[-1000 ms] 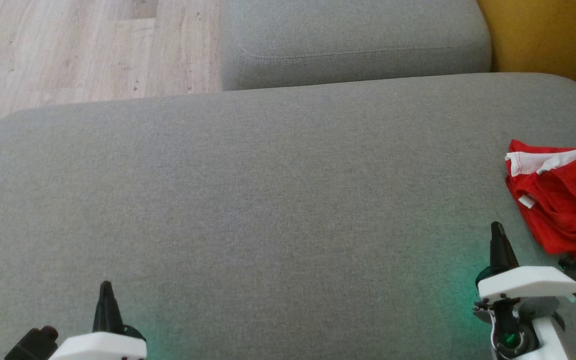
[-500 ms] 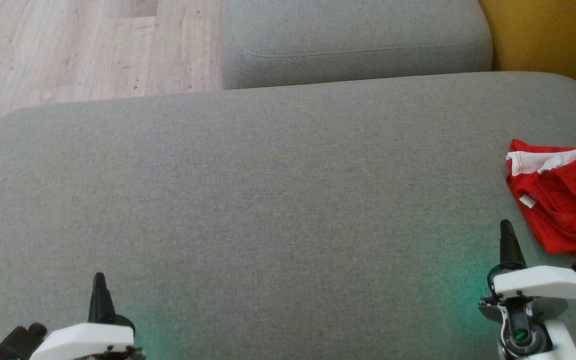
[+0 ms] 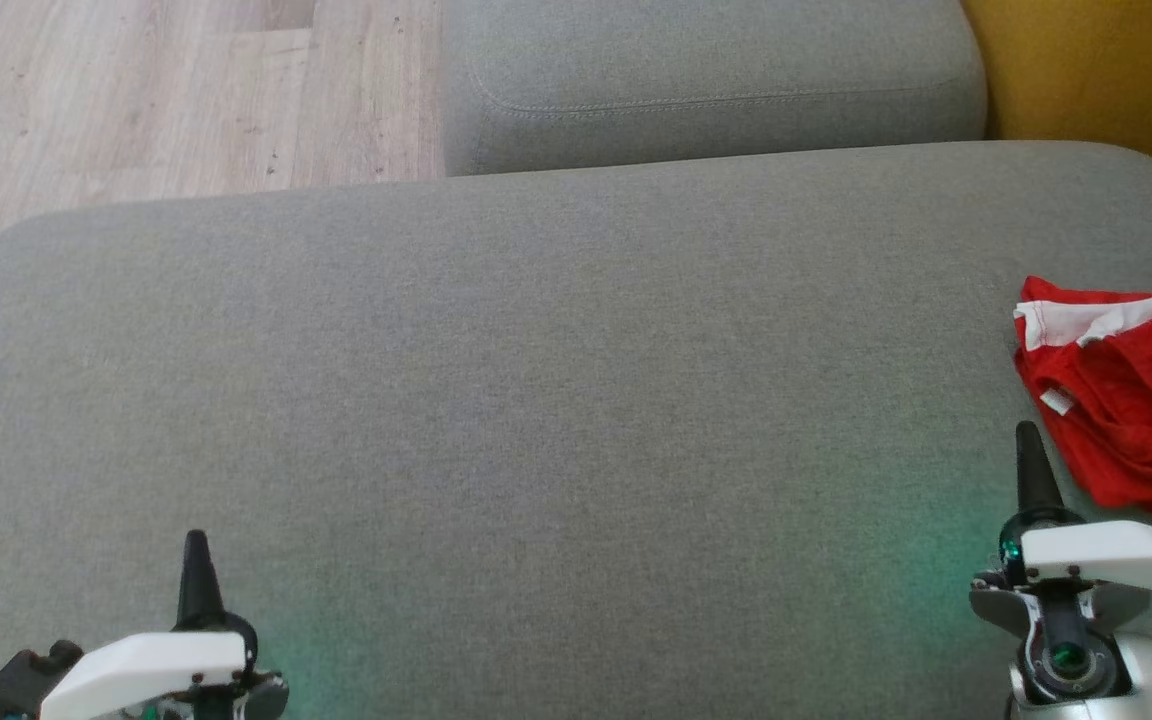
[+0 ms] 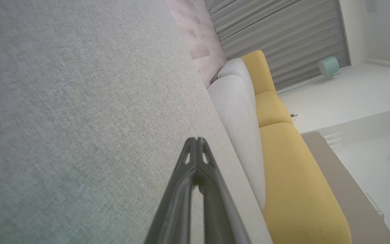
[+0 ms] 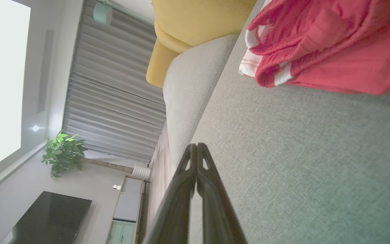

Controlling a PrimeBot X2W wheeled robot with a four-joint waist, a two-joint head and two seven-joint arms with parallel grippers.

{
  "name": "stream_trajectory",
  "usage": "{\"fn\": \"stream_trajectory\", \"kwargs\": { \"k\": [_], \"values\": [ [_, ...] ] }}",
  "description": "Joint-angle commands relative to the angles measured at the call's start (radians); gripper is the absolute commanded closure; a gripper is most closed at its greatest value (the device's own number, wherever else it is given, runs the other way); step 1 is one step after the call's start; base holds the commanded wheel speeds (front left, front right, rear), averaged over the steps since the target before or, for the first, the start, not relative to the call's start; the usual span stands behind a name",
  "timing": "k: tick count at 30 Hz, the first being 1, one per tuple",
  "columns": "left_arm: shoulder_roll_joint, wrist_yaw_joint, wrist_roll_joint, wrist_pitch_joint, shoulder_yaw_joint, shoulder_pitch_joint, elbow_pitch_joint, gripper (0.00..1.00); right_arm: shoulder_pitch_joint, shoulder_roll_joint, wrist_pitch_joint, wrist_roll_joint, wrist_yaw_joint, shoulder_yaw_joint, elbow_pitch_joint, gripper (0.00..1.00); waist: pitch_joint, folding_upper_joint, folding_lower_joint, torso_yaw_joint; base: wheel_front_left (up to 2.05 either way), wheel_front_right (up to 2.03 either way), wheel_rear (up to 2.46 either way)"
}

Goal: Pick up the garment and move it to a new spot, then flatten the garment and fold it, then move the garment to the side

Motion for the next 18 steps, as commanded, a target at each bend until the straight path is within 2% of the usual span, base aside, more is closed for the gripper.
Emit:
{"fn": "stream_trajectory", "kwargs": {
  "k": [1, 18],
  "values": [
    [0.004, -0.009, -0.024, 0.007, 0.036, -0.051, -0.038, 1.00, -0.011, -0.004, 0.010, 0.030, -0.001, 0.009, -0.046, 1.00, 0.000, 0.0000, -0.0001, 0.000, 0.00, 0.00, 0.00],
    [0.004, -0.020, -0.204, 0.053, 0.055, -0.069, -0.063, 1.00, 0.003, -0.005, 0.056, 0.224, -0.001, -0.007, -0.110, 1.00, 0.004, 0.0000, -0.0001, 0.001, 0.00, 0.00, 0.00]
  ]
}}
